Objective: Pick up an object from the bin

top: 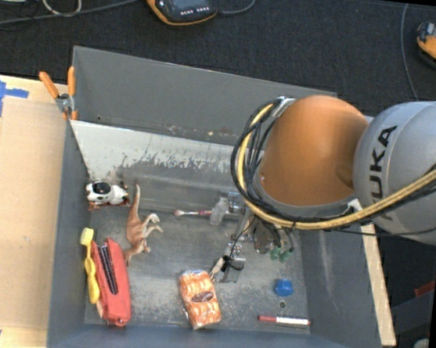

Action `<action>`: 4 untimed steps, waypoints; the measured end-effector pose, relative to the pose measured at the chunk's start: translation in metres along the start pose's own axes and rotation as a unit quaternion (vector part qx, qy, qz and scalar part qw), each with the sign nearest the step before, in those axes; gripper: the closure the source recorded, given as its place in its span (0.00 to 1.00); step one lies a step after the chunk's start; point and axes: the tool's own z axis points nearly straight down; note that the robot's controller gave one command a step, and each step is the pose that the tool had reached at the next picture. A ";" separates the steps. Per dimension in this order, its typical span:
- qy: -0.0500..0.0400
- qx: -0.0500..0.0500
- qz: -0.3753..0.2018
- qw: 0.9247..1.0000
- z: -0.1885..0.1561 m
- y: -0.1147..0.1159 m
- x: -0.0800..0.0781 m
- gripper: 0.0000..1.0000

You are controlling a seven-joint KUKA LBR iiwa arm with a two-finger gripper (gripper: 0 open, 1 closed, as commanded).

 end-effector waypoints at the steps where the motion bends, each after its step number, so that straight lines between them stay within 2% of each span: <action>1: -0.004 0.000 0.003 1.000 -0.004 -0.001 -0.002 0.00; 2: -0.004 0.000 -0.063 0.998 0.075 -0.007 0.022 0.00; 3: -0.007 0.000 -0.118 0.993 0.069 -0.023 0.044 0.00; 4: -0.002 0.000 -0.173 0.985 0.091 -0.021 0.054 0.00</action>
Offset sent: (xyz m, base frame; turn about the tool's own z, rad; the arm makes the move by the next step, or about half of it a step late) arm -0.0461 -0.0143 -0.1545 -0.2471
